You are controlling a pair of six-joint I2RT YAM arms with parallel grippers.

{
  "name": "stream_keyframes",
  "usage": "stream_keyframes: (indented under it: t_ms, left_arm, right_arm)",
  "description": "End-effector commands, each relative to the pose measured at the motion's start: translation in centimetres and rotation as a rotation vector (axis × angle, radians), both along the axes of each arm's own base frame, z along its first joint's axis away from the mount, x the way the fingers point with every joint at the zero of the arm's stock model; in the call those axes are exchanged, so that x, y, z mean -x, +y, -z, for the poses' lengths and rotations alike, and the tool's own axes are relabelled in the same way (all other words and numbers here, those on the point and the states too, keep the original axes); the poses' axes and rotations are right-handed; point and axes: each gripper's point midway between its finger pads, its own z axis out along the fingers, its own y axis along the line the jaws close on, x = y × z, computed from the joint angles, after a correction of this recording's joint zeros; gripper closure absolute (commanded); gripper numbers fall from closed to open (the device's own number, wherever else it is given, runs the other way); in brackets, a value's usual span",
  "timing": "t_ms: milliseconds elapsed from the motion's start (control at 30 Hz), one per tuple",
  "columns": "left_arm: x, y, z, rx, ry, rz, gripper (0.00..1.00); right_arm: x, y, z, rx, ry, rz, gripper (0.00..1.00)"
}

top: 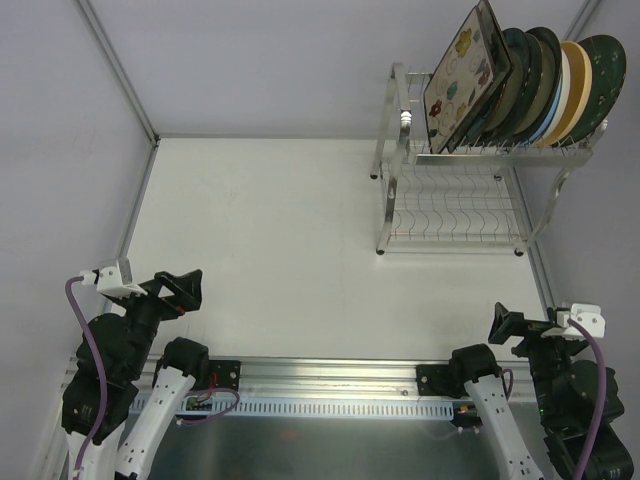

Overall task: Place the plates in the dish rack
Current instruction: Insert the plate into the dish rack

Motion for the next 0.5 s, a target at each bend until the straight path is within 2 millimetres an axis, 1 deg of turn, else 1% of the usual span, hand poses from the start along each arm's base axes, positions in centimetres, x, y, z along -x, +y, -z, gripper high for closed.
stream_keyframes:
  t_ms: [0, 233, 467]
  left_arm:
    - [-0.03, -0.22, -0.54, 0.023, -0.022, 0.008, 0.01]
    - [0.09, -0.56, -0.54, 0.031, -0.022, 0.027, 0.01]
    - [0.42, -0.81, -0.94, 0.027, -0.031, 0.050, 0.01]
  right_arm:
    - [2.29, -0.64, -1.03, -0.022, -0.121, -0.008, 0.00]
    - [2.41, -0.50, -1.28, -0.022, -0.130, -0.020, 0.00]
    - [2.46, -0.34, -1.48, -0.030, -0.139, -0.029, 0.00]
